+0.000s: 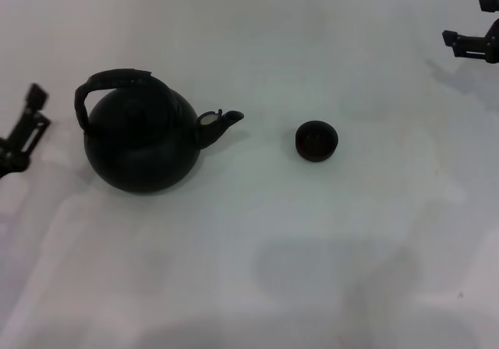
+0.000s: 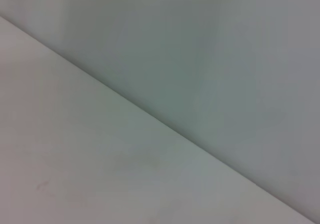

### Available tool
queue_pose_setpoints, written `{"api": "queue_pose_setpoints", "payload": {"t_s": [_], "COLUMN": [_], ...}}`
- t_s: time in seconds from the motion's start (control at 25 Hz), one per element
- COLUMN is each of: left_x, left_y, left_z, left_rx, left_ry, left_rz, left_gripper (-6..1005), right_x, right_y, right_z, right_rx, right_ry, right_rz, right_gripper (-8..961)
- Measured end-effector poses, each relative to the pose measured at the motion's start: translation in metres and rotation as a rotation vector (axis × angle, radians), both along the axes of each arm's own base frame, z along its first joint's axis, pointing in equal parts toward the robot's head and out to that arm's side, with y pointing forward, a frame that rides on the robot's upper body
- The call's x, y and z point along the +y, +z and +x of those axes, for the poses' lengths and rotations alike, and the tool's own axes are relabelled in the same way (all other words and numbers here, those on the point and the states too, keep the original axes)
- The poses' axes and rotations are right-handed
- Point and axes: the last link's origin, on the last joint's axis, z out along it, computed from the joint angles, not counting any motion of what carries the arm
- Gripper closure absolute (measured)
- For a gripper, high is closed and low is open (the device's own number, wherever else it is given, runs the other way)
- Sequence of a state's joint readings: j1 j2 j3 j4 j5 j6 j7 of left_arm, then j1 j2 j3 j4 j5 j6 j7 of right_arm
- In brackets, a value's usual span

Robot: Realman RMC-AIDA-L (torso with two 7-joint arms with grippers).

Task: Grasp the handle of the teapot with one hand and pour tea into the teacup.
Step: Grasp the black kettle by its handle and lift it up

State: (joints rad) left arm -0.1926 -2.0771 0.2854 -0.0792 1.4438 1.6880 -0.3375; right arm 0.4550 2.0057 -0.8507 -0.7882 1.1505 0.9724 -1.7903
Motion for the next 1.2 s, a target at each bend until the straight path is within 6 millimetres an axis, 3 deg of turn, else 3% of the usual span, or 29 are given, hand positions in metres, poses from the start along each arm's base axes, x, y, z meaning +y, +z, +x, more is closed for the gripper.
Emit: {"api": "queue_pose_setpoints", "payload": {"t_s": [0.2, 0.48, 1.2], "left_x": [0.011, 0.012, 0.019], "left_y": [-0.012, -0.020, -0.035], "left_z": [0.006, 0.009, -0.005], "left_rx": [0.005, -0.001, -0.033], "left_ry": [-0.028, -0.031, 0.107], "left_rz": [-0.095, -0.137, -0.228], "left_gripper": [191, 196, 209], "right_x": [0.001, 0.000, 0.007], "right_y": [0.000, 0.003, 0.007], "right_z": [-0.002, 0.000, -0.001], "right_rx": [0.019, 0.027, 0.001], "right_ry": [0.000, -0.011, -0.019], "right_rz": [0.007, 0.017, 0.051], "right_gripper": [104, 105, 106]}}
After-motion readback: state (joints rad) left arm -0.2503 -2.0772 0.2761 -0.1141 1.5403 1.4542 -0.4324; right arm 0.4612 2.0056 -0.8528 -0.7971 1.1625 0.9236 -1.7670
